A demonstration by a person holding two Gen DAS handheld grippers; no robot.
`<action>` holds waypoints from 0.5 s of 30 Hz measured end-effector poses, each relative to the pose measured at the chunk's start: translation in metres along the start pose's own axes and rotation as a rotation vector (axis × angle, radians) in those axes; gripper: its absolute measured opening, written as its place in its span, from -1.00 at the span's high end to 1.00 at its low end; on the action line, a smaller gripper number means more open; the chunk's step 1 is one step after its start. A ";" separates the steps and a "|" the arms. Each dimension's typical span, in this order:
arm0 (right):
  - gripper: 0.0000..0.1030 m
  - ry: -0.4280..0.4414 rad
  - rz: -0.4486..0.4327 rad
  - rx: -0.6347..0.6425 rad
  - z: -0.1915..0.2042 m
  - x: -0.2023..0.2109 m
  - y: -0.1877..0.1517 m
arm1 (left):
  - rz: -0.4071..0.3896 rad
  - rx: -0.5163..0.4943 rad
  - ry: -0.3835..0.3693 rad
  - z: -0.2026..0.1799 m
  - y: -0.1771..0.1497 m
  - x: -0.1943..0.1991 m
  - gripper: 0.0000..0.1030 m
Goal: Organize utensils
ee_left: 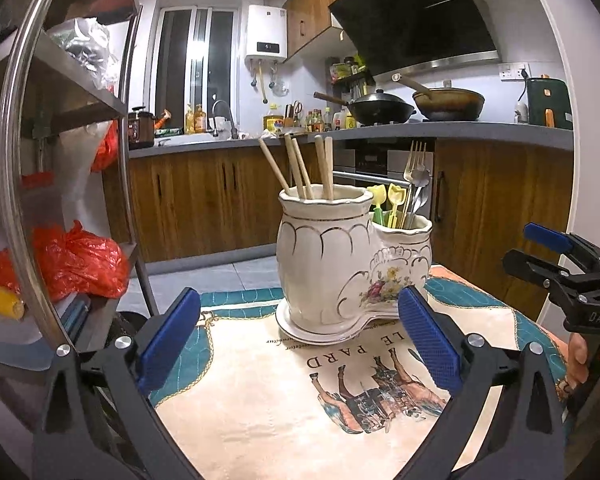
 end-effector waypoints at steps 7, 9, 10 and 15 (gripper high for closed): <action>-0.88 -0.006 -0.019 0.011 0.002 0.004 0.001 | 0.000 -0.016 -0.012 -0.004 0.000 -0.001 -0.89; -0.89 -0.007 -0.018 0.010 0.002 0.004 0.001 | -0.005 -0.025 -0.013 -0.006 0.000 0.000 -0.89; -0.89 -0.007 -0.017 0.011 0.003 0.004 0.001 | -0.006 -0.027 -0.013 -0.006 -0.001 0.000 -0.90; -0.90 -0.007 -0.020 0.010 0.002 0.003 0.001 | -0.008 -0.024 -0.012 -0.005 0.000 0.000 -0.90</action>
Point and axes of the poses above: each gripper's, at about its wrist camera, not at the fingertips, and x roughly against the way its jaws point, z to its left, y to its top, the point moved 3 cm from there along -x, roughly the way its jaws point, and after that the axes turned 1 degree about z, right-handed, at the moved point
